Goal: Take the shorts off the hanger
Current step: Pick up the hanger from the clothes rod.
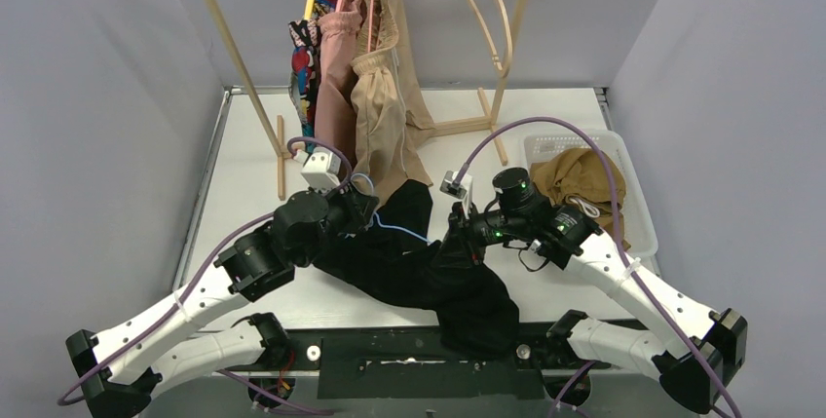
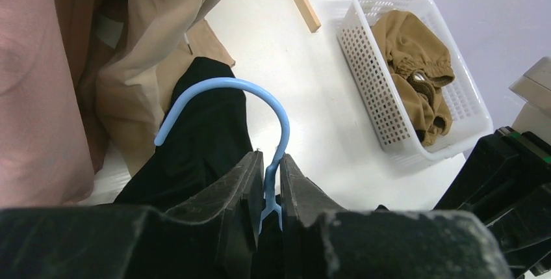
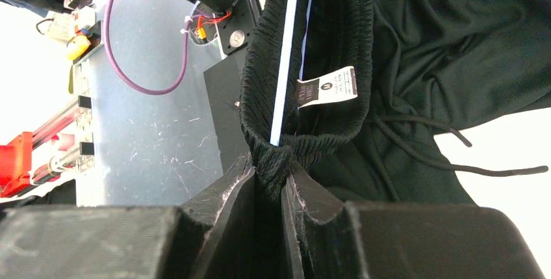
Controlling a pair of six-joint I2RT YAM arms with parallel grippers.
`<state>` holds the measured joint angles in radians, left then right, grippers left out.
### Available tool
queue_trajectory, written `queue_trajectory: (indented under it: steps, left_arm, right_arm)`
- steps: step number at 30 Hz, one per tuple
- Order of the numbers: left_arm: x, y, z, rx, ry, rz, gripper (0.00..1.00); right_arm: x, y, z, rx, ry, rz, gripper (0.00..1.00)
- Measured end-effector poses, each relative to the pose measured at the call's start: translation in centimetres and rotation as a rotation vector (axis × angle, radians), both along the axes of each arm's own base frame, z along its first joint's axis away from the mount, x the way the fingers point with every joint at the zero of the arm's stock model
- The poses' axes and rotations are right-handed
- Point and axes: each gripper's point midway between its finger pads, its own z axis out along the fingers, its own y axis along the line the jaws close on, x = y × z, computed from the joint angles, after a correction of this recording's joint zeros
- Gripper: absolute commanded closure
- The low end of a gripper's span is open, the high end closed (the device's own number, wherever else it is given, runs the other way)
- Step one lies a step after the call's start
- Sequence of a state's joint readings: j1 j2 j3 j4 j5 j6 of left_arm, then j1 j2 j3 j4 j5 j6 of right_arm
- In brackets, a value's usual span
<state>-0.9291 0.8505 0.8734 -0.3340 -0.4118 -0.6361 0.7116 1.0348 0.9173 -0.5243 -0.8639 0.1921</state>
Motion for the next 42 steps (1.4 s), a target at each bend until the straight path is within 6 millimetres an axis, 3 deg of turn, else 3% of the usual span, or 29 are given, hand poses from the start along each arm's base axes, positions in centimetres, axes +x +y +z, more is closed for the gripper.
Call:
queue_trajectory:
  steps: [5,7,10,13,15,17,20,22,24,25,26,30,33,38,42]
  left_arm:
    - [0.0,0.0,0.0,-0.013,0.006,0.005,0.74]
    - [0.0,0.0,0.0,-0.013,0.007,0.005,0.65]
    - [0.0,-0.1,-0.2,-0.013,0.012,0.007,0.64]
    - [0.0,-0.1,-0.6,-0.011,0.021,0.009,0.78]
    - [0.0,-0.2,-0.9,-0.012,0.029,0.010,0.96]
    - [-0.1,-0.4,-1.1,-0.016,0.035,-0.001,1.00]
    - [-0.1,-0.6,-1.0,-0.017,0.032,-0.008,1.00]
    - [-0.1,-0.5,-1.0,-0.017,0.031,-0.007,1.00]
    - [-0.1,-0.4,-1.0,-0.013,0.031,-0.004,1.00]
    - [-0.2,-0.2,-1.1,-0.007,0.033,-0.001,1.00]
    - [-0.2,0.2,-1.3,0.002,0.036,0.010,1.00]
    - [-0.5,2.6,-1.5,0.046,0.038,0.078,1.00]
    - [-0.7,4.6,-0.5,0.059,0.021,0.135,1.00]
    - [-0.7,7.6,5.0,0.012,-0.054,0.246,1.00]
    - [-0.4,10.1,9.1,-0.033,-0.111,0.363,1.00]
  right_arm:
    - [-0.1,0.1,0.1,0.002,0.000,0.004,1.00]
    - [-0.2,0.1,0.2,0.003,-0.001,0.006,1.00]
    - [-0.2,0.2,0.3,0.006,-0.004,0.008,1.00]
    - [-0.2,0.2,0.4,0.007,-0.005,0.008,1.00]
    - [-0.1,0.2,0.4,0.009,-0.007,0.008,0.99]
    - [-0.1,0.3,0.4,0.008,-0.007,0.004,0.98]
    - [0.0,0.2,0.3,0.004,-0.006,-0.004,0.88]
    - [0.2,0.2,0.3,-0.001,-0.008,-0.017,0.70]
    - [0.7,0.0,0.3,-0.020,-0.010,-0.054,0.62]
    - [1.0,0.0,0.6,-0.029,-0.018,-0.076,0.53]
    - [1.4,-0.1,1.2,-0.036,-0.030,-0.101,0.46]
    - [3.4,-0.4,5.5,-0.003,-0.126,-0.211,0.36]
    - [3.5,-0.8,8.6,0.059,-0.177,-0.250,0.27]
    - [2.7,-1.4,12.9,0.180,-0.230,-0.277,0.23]
    - [2.9,-1.9,14.7,0.223,-0.260,-0.327,0.21]
